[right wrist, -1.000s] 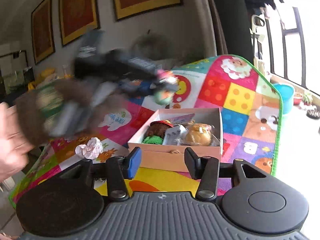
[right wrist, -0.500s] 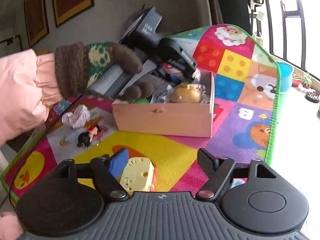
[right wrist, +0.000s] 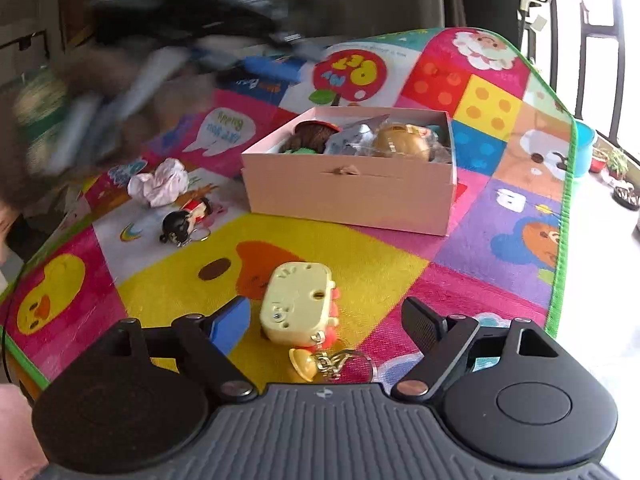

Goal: Organize objects
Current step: 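Drop the yellow Hello Kitty toy into the pink box with the right tool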

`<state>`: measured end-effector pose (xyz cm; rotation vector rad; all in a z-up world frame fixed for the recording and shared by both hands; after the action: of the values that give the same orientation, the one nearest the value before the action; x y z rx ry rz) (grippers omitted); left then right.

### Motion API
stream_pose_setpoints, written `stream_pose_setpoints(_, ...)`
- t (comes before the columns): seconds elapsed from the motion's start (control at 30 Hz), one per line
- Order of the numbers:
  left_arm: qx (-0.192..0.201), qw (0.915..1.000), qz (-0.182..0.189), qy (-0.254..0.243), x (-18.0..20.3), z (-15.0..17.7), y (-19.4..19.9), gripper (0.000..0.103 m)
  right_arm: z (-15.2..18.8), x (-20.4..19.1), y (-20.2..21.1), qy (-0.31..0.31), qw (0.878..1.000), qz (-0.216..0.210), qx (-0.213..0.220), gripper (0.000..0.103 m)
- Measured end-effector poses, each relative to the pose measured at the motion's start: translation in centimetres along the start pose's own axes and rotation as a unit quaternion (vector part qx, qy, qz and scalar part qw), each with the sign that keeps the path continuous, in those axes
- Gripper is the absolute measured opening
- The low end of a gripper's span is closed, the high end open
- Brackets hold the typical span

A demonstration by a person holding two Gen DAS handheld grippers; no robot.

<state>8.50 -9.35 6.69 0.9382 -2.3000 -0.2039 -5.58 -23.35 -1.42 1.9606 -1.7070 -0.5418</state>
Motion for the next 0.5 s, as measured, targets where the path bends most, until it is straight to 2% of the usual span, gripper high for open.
stream_pose_setpoints(0.1,-0.01,0.9999,-0.013,-0.007,-0.2,3.2,4.0,0.037,-0.3,-1.1,-0.3,0.028,1.0,0.006,-0.002,0.07)
stream_pose_setpoints(0.17,-0.015,0.9995,-0.024,-0.01,-0.6,5.1,5.6,0.037,-0.7,-1.8,-1.0,0.041,0.999,0.01,-0.008,0.066)
stream_pose_setpoints(0.2,-0.017,0.9993,-0.032,-0.009,-1.0,6.1,6.2,0.037,-0.8,-2.1,-1.5,0.045,0.999,0.008,-0.014,0.06)
stream_pose_setpoints(0.23,-0.018,0.9992,-0.036,-0.003,-1.4,6.7,6.8,0.037,-0.8,-2.3,-2.0,0.049,0.998,0.009,-0.025,0.048)
stream_pose_setpoints(0.27,-0.018,0.999,-0.04,0.006,-1.8,7.3,7.2,0.037,-0.8,-2.6,-2.6,0.055,0.998,0.011,-0.037,0.044)
stream_pose_setpoints(0.33,-0.02,0.9985,-0.045,0.024,-2.6,8.5,8.2,0.037,-1.0,-2.8,-2.8,0.064,0.997,0.015,-0.051,0.043)
stream_pose_setpoints(0.4,-0.021,0.998,-0.056,0.019,-3.2,9.1,8.7,0.037,-2.1,-2.3,-2.2,0.048,0.997,0.007,-0.057,0.038)
stream_pose_setpoints(0.5,-0.015,0.9977,-0.065,0.013,-3.8,9.6,9.8,0.037,-6.2,-0.5,-0.2,0.004,0.999,-0.006,-0.034,0.038)
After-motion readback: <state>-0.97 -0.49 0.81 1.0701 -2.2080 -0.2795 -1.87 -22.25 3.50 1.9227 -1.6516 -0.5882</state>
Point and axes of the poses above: each gripper's, at about its wrist camera, not at the fingertips, and y roughly against the way its jaws point, x to its right, z to its underside, the point moved 7 cm from there along -y, roughly the way its jaws point, and after that the axes turned 10 degrees about z, right-handed, at the moved point
